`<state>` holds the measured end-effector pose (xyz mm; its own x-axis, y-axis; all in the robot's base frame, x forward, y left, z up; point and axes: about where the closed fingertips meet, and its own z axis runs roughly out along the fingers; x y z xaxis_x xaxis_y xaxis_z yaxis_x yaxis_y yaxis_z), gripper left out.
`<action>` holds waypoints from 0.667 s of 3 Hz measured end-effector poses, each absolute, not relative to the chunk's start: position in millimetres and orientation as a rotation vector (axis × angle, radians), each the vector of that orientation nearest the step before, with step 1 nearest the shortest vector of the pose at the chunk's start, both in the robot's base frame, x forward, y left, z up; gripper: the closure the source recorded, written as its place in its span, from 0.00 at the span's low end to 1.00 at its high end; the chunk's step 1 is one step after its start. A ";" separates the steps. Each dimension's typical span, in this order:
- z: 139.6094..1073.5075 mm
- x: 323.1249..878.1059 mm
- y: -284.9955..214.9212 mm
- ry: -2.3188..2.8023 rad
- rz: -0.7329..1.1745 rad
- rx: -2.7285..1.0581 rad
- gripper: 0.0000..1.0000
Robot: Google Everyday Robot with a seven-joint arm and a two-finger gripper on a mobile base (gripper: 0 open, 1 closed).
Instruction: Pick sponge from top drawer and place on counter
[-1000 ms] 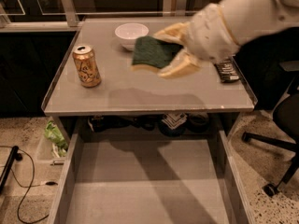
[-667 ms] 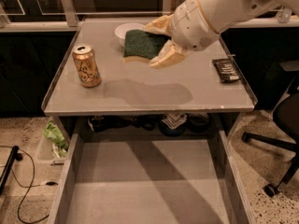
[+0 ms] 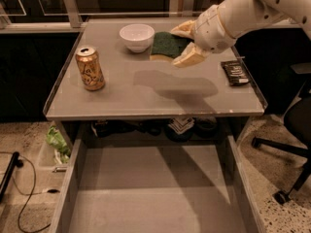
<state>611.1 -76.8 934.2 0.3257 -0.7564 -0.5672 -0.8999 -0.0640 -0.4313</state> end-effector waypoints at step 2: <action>916.6 619.0 -105.8 1.493 0.236 -1.803 1.00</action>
Offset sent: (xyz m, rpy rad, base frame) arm 0.0048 -0.0401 -0.0235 0.0239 -0.0137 -0.0470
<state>619.0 -105.8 916.6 0.2964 -0.7576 -0.5815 -0.9002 -0.0182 -0.4351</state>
